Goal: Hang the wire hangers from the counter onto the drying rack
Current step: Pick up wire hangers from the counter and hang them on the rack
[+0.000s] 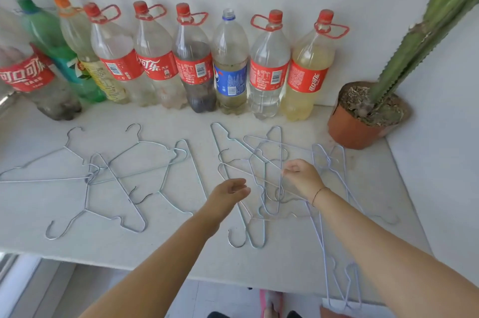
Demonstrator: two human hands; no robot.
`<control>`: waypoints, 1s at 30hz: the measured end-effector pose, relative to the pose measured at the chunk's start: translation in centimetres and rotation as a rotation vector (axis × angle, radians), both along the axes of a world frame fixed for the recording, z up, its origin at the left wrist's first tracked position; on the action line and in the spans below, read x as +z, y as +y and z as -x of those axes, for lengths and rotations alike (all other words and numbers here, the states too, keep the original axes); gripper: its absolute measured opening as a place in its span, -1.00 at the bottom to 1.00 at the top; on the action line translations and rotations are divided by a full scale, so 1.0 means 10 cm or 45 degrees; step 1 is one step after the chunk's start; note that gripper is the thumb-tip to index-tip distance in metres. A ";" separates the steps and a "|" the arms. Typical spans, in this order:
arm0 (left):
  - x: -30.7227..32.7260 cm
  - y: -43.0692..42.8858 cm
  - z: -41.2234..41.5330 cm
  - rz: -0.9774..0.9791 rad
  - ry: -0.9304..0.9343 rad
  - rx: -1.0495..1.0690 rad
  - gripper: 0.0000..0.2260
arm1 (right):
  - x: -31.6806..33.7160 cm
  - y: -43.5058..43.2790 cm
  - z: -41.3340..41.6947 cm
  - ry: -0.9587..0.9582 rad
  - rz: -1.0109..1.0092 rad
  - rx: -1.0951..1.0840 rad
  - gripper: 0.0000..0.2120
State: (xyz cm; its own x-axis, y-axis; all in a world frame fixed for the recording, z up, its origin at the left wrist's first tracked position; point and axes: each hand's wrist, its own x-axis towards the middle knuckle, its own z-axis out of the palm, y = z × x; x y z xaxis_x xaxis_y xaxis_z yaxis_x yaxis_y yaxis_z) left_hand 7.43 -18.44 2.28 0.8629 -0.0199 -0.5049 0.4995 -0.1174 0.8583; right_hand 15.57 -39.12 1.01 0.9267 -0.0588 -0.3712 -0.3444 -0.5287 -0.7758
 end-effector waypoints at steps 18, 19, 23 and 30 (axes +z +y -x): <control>-0.32 -0.24 -0.67 0.068 0.192 0.077 -0.55 | -0.15 -0.15 -0.56 0.073 0.234 0.347 -0.75; -0.33 -0.26 -0.69 0.083 0.207 0.086 -0.53 | -0.11 -0.17 -0.56 0.048 0.181 0.332 -0.73; -0.37 -0.33 -0.79 0.108 0.238 0.192 -0.47 | 0.10 -0.21 -0.55 -0.005 -0.075 0.212 -0.64; -0.29 -0.39 -0.95 0.178 0.346 0.371 -0.60 | 0.25 -0.27 -0.42 0.091 -0.450 0.023 -0.75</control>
